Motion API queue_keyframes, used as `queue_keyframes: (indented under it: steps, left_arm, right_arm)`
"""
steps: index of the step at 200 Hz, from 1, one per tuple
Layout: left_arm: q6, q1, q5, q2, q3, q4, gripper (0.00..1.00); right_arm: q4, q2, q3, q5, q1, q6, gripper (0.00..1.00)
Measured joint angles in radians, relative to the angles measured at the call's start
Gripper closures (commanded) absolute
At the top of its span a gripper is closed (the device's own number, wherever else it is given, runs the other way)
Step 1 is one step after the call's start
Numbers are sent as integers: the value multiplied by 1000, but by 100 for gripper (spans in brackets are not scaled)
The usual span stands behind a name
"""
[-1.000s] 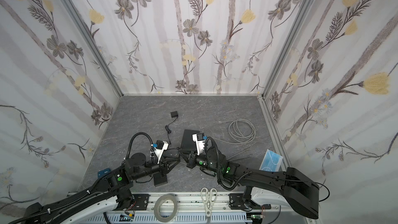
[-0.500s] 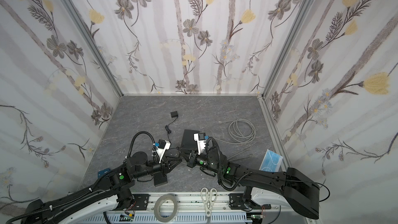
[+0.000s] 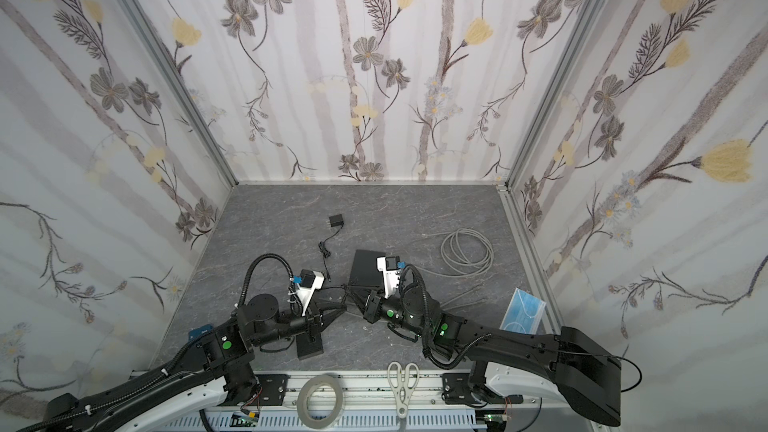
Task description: Insert the plug into the switch port
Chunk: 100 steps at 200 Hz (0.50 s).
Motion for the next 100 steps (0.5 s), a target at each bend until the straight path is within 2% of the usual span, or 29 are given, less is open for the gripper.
queue_keyframes:
  steps: [42, 100]
  left_arm:
    - [6, 1, -44, -6, 25, -105, 100]
    - [8, 1, -47, 26, 63, -258, 100]
  right_arm:
    - [-147, -127, 0, 74, 0, -87, 49]
    - [-452, -287, 144, 193, 0, -388, 49]
